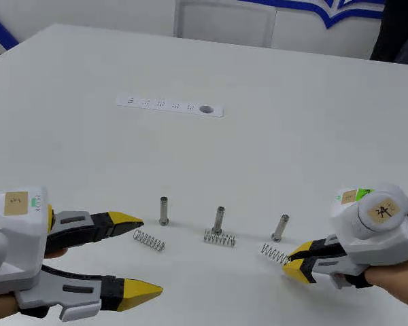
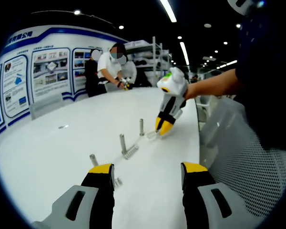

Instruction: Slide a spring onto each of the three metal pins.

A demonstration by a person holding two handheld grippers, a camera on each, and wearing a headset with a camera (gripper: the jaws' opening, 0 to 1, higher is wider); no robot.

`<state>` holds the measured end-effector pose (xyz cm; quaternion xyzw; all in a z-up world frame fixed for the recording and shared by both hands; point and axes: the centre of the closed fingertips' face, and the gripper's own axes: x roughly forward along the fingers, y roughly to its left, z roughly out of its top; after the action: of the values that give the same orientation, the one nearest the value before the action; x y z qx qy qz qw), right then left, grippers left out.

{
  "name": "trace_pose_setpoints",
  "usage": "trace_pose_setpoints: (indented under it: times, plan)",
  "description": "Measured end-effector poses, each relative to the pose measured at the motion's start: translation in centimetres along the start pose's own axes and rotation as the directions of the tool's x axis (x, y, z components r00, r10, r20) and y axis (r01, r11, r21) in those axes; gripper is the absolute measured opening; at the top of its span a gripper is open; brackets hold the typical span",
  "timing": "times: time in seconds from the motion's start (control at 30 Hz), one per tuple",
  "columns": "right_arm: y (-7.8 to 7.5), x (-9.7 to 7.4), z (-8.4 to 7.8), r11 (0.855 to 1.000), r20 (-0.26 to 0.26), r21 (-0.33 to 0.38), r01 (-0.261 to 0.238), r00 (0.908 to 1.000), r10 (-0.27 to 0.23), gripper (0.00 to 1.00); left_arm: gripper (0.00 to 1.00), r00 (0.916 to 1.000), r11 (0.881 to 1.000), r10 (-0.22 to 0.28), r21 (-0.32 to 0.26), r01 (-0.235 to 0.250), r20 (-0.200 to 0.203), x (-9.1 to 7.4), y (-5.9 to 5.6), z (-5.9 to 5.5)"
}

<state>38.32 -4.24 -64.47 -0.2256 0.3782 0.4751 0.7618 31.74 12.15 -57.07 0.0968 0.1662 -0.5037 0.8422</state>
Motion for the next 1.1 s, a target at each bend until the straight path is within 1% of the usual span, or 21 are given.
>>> trace_pose_setpoints:
  times: [0.07,0.2,0.27,0.47,0.53,0.67,0.77,0.87,1.0,1.1]
  plan:
    - [0.5,-0.2,0.2,1.0,0.0,-0.012,-0.007,1.0,0.007,0.11,0.57,0.9995,0.999,-0.031,0.013,0.031,-0.01,0.6,-0.5,0.0]
    - [1.3,-0.6,1.1,0.999,0.01,-0.034,-0.027,0.9996,0.027,0.11,0.55,0.997,0.997,-0.074,0.028,0.075,-0.023,1.7,-0.9,0.2]
    - [1.7,-0.7,1.5,0.998,0.014,-0.045,-0.039,0.9991,0.039,0.11,0.55,0.9957,0.995,-0.091,0.029,0.091,-0.02,2.1,-1.1,0.5]
    - [3.5,-1.0,3.2,0.991,0.017,-0.109,-0.076,0.9968,0.079,0.11,0.54,0.9907,0.99,-0.134,0.046,0.135,-0.023,3.6,-1.6,1.2]
    - [4.1,-1.2,3.8,0.988,0.022,-0.129,-0.088,0.9956,0.091,0.11,0.53,0.9889,0.988,-0.146,0.05,0.147,-0.025,3.9,-1.8,1.2]
    - [5.3,-1.4,4.7,0.98,0.024,-0.167,-0.113,0.9927,0.119,0.11,0.51,0.9862,0.985,-0.162,0.055,0.163,-0.036,4.4,-2.0,0.9]
    - [6.1,-1.6,5.2,0.973,0.026,-0.191,-0.129,0.9903,0.137,0.11,0.5,0.9844,0.983,-0.172,0.064,0.174,-0.039,4.5,-2.2,1.0]
    - [6.9,-2.0,6.0,0.965,0.031,-0.215,-0.149,0.9868,0.159,0.11,0.49,0.9838,0.981,-0.176,0.071,0.178,-0.034,4.7,-2.2,1.3]
    - [7.5,-2.2,6.5,0.957,0.033,-0.244,-0.159,0.9846,0.172,0.11,0.47,0.9842,0.982,-0.176,0.07,0.177,-0.014,4.8,-2.0,1.9]
    - [7.8,-2.3,6.9,0.952,0.037,-0.258,-0.165,0.983,0.18,0.11,0.45,0.9842,0.981,-0.177,0.077,0.177,-0.012,4.9,-1.9,2.1]
